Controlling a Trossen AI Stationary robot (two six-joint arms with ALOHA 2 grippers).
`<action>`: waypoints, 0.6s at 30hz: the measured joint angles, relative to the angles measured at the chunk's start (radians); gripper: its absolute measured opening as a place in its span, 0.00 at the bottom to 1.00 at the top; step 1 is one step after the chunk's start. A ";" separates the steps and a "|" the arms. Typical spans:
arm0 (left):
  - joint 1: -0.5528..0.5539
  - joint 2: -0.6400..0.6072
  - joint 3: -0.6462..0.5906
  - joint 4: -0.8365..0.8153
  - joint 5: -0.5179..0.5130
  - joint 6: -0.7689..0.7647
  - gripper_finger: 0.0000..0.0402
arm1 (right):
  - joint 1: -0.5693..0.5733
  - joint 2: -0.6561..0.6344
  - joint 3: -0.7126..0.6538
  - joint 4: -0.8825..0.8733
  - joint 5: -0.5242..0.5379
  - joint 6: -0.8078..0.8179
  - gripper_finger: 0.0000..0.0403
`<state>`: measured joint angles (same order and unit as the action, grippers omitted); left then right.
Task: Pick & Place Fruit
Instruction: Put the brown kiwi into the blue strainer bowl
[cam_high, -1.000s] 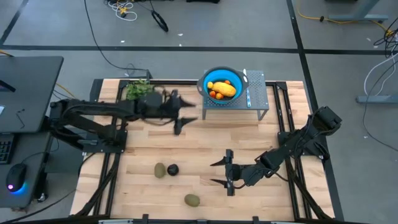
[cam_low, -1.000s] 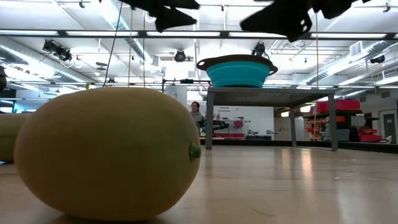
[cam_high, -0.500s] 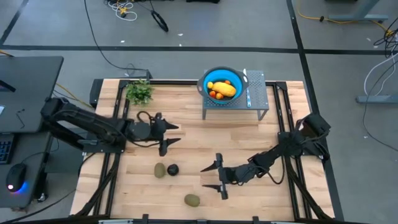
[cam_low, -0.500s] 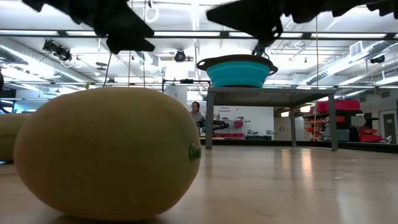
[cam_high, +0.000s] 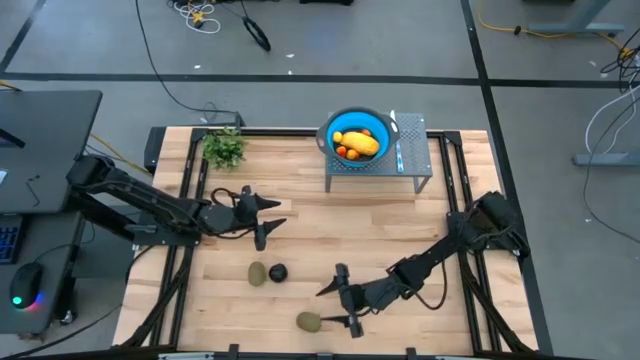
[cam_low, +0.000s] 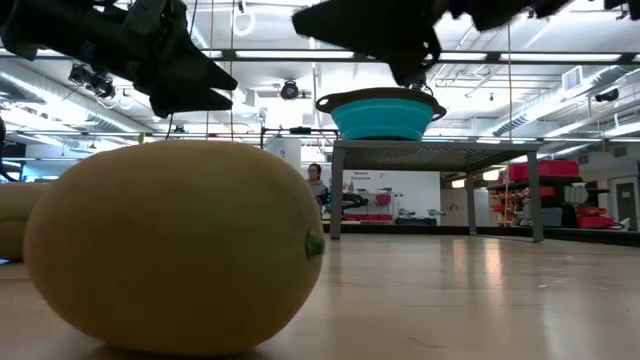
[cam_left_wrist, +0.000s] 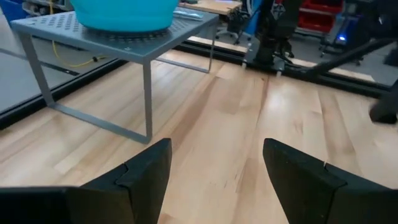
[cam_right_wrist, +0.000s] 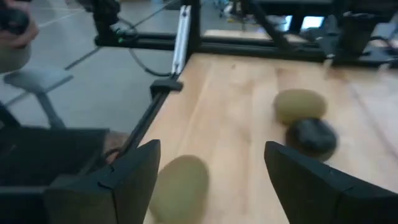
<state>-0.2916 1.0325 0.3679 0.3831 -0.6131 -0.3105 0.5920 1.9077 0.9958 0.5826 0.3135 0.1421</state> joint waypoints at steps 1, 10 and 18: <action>-0.005 0.001 -0.001 0.005 0.001 -0.011 0.65 | 0.002 0.018 0.015 0.002 -0.006 0.000 0.75; -0.094 0.001 -0.005 0.035 -0.056 -0.073 0.65 | 0.012 0.120 0.102 0.008 -0.030 0.022 0.79; -0.182 0.001 -0.006 0.095 -0.143 -0.098 0.65 | 0.044 0.217 0.185 0.003 -0.029 0.052 0.79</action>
<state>-0.4739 1.0340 0.3623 0.4777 -0.7561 -0.4083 0.6364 2.1245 1.1812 0.5855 0.2844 0.1940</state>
